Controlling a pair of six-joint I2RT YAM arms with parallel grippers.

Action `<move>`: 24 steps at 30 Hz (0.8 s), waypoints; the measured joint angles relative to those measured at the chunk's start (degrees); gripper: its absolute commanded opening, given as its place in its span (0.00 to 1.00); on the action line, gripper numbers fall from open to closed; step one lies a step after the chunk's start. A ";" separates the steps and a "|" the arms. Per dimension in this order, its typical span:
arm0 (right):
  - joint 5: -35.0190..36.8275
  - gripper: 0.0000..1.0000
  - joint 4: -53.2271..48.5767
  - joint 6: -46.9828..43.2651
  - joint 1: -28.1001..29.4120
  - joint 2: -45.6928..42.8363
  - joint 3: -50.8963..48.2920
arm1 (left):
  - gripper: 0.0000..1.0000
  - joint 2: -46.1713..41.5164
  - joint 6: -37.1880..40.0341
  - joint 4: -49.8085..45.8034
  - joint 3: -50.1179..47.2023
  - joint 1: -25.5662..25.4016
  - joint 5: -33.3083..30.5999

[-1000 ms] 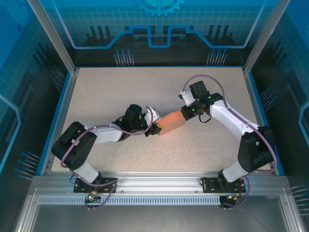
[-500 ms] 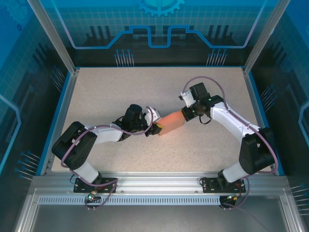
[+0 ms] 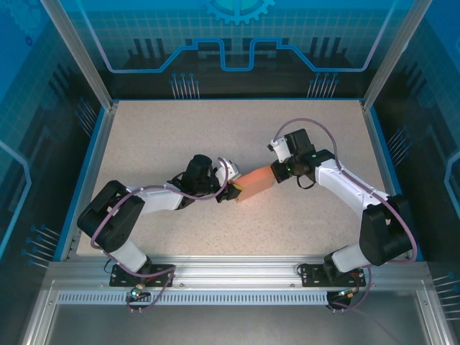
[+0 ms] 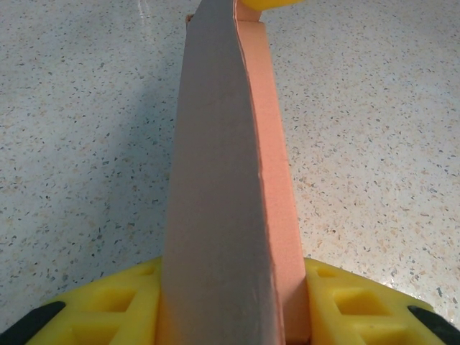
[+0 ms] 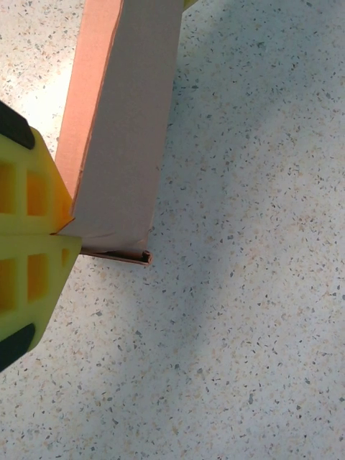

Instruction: Fold the paper box

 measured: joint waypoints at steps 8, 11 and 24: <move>-0.04 0.01 0.92 1.09 -0.02 -0.31 -0.46 | 0.45 -0.02 -0.09 0.02 0.02 0.00 -0.26; 0.00 0.01 0.79 1.51 0.00 -0.42 -0.46 | 0.53 -0.07 -1.09 0.02 0.02 0.07 -1.49; 0.00 0.01 -0.68 3.06 0.92 -1.44 -1.09 | 0.77 -4.96 -7.69 1.36 -2.93 0.87 -6.08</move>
